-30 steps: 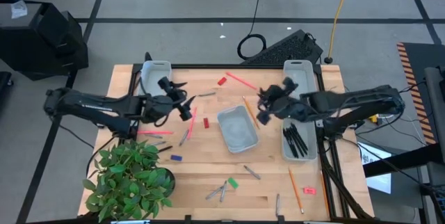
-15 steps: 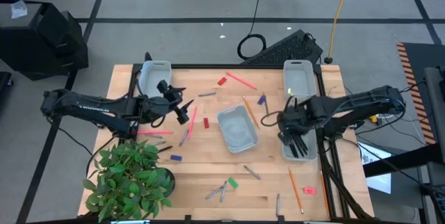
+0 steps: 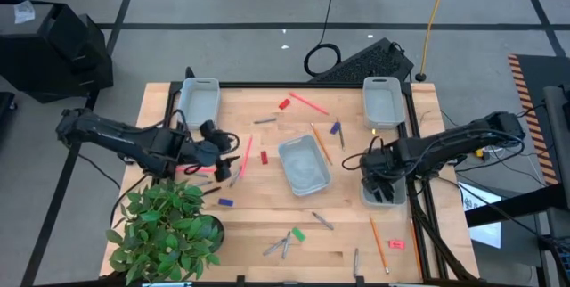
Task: Sort crayons/erasers/pens/pencils in bins
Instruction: Put the black pen into the bottom right gray bin
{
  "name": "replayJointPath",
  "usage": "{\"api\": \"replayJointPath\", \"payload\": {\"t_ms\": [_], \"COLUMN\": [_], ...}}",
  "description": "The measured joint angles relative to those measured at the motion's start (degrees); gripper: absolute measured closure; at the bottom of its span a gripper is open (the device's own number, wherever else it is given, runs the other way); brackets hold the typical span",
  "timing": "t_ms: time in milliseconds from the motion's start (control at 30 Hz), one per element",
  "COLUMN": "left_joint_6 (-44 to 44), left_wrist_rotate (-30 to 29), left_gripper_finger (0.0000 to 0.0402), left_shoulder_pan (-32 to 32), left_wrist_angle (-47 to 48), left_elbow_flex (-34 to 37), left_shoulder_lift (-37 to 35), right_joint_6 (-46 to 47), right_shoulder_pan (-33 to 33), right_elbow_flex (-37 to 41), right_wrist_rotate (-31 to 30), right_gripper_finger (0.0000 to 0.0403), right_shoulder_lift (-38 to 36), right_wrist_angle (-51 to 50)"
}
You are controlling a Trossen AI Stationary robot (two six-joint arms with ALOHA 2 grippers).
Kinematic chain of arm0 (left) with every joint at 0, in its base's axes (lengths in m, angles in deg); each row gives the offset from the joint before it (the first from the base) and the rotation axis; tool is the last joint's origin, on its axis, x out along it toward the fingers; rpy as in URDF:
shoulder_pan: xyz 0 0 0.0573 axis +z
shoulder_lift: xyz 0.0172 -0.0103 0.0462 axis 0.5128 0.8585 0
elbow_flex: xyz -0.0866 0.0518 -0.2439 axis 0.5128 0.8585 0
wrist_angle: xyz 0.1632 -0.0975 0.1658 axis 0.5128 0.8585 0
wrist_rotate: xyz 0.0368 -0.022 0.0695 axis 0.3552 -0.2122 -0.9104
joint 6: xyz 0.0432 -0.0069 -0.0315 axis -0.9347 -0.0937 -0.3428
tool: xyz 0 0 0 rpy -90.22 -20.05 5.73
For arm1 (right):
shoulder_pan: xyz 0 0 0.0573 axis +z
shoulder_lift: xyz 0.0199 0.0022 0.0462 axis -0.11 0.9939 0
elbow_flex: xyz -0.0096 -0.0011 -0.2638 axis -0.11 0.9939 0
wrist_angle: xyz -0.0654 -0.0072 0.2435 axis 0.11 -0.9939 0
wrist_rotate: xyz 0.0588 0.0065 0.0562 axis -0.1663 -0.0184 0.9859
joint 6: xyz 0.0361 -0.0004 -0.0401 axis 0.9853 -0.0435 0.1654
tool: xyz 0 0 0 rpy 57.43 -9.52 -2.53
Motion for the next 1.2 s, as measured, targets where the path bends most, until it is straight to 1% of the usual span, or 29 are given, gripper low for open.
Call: {"api": "replayJointPath", "payload": {"t_ms": [100,167,233,300,400,467,533,633,800,900,1200], "left_joint_6": [8.2,13.6,16.5,17.2,17.7,18.8,19.0,17.8,18.3,18.8,17.6], "left_wrist_rotate": [6.8,11.6,16.7,20.8,28.5,32.5,35.2,37.3,35.8,35.7,36.9], "left_gripper_finger": [0.0128,0.0128,0.0128,0.0128,0.0128,0.0128,0.0128,0.0128,0.0128,0.0129,0.0129], "left_shoulder_pan": [0.1,0.4,0.7,0.7,0.7,0.7,0.7,1.1,2.1,2.1,2.3], "left_wrist_angle": [14.5,21.3,26.4,28.1,27.9,28.0,28.6,28.6,24.1,21.1,19.0], "left_elbow_flex": [-1.2,-1.6,-1.6,-1.6,-1.6,-1.6,-1.6,-1.6,-1.6,-1.6,-1.8], "left_shoulder_lift": [2.0,3.7,6.0,9.0,14.3,18.7,22.6,26.7,30.5,32.5,39.9], "right_joint_6": [-0.7,-0.8,-0.9,-1.4,-5.4,-9.0,-12.3,-15.9,-18.9,-19.1,-17.9], "right_shoulder_pan": [1.1,2.2,3.8,5.9,8.6,9.6,10.2,10.8,12.0,12.6,14.3], "right_elbow_flex": [-1.0,-2.6,-4.7,-6.6,-8.6,-8.8,-8.8,-8.8,-8.8,-8.8,-8.8], "right_wrist_rotate": [-7.0,-12.5,-18.1,-24.7,-34.6,-39.2,-42.0,-44.0,-44.5,-44.4,-44.2], "right_gripper_finger": [0.0305,0.0294,0.0285,0.0280,0.0279,0.0279,0.0278,0.0278,0.0278,0.0278,0.0277], "right_shoulder_lift": [-0.9,-1.8,-3.0,-4.3,-6.3,-7.6,-8.8,-10.3,-12.4,-13.6,-15.1], "right_wrist_angle": [-2.0,-3.6,-4.4,-4.2,-1.7,0.9,3.3,5.3,7.0,7.0,7.2]}}
